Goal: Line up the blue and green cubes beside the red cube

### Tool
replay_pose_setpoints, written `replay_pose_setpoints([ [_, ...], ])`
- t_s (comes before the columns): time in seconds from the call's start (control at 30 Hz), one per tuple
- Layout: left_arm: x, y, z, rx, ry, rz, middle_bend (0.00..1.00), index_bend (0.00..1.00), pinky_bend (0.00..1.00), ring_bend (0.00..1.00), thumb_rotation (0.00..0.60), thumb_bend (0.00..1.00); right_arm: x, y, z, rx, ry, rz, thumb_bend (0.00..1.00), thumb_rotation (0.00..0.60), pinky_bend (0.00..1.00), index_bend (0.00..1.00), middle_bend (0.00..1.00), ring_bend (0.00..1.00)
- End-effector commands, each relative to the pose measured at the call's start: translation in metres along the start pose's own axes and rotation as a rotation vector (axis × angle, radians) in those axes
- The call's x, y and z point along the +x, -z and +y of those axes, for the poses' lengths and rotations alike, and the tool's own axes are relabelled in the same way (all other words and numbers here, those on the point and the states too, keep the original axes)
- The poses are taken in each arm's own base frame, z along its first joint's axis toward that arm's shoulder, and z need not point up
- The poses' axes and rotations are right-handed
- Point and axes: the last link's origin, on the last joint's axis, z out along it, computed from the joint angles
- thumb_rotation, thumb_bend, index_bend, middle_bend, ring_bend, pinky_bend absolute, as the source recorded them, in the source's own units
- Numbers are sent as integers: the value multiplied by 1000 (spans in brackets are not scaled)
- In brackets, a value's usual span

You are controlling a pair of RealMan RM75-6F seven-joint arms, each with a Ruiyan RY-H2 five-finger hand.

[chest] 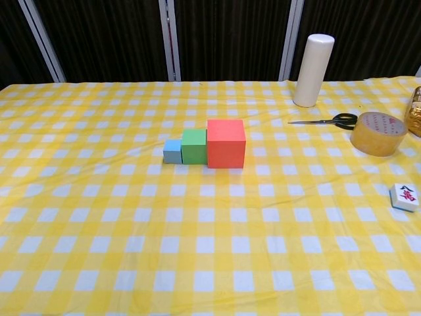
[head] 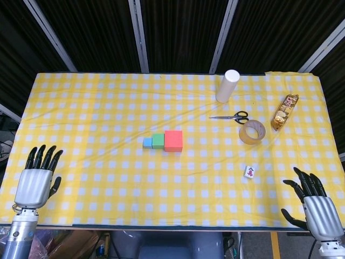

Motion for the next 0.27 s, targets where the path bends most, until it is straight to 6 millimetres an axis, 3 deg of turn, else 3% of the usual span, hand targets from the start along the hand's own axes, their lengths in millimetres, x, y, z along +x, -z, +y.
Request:
replay_pose_setpoints([
  [0.03, -8, 10, -3, 6, -21, 9, 70, 132, 0, 0, 600, 399, -1, -1, -3, 12, 2, -3, 282, 600, 0, 261, 26, 69],
  [0.27, -17, 15, -8, 60, -15, 5, 70, 139, 0, 0, 600, 400, -5, -5, -5, 9, 8, -17, 282, 600, 0, 261, 26, 69],
])
